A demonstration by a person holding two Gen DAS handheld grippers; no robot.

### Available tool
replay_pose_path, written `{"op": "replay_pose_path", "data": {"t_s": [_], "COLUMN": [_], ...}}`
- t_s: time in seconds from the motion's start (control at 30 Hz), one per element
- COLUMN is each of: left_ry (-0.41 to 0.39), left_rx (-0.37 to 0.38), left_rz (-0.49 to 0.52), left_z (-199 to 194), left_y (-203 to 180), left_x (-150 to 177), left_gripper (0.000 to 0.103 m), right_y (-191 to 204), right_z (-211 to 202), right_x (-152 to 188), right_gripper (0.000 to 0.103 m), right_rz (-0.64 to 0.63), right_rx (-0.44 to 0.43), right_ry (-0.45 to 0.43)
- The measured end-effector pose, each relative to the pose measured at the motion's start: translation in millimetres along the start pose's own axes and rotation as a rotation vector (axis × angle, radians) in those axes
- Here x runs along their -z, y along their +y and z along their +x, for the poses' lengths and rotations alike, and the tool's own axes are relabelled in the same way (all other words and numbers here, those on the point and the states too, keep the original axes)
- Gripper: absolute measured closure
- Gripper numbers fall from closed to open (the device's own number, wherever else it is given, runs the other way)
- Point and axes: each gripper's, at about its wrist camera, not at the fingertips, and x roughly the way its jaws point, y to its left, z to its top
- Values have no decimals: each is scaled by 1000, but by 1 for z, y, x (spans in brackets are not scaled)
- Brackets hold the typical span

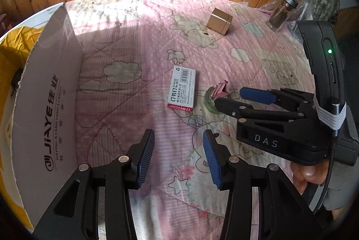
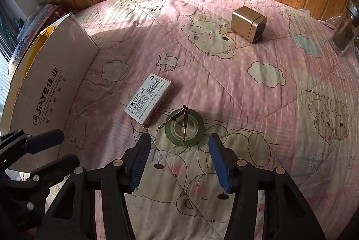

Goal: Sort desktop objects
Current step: 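Move both tools back to the staples box and pink binder clips, then grasp the red-and-white staples box with the left tool while the right tool grasps the pink binder clips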

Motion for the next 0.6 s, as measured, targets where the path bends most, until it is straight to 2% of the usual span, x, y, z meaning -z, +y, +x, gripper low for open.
{"op": "replay_pose_path", "data": {"t_s": [0.13, 0.2, 0.43, 0.57, 0.6], "left_ry": [3, 10, 28, 25, 42], "left_rx": [4, 4, 48, -15, -6], "left_rz": [19, 24, -15, -4, -16], "left_z": [21, 32, 64, 80, 86], "left_y": [-3, -4, -2, -7, -4], "left_x": [-16, -21, -37, -42, -42], "left_gripper": [54, 54, 52, 49, 49], "right_y": [-1, -5, -25, -46, -49], "right_z": [17, 25, 17, -1, -5], "right_x": [-10, -14, -23, -32, -34], "right_gripper": [55, 66, 67, 68, 68], "right_rz": [-17, -20, 3, 69, 80], "right_rx": [12, 0, -44, -83, -94], "right_ry": [-5, 2, 7, -8, -12]}}
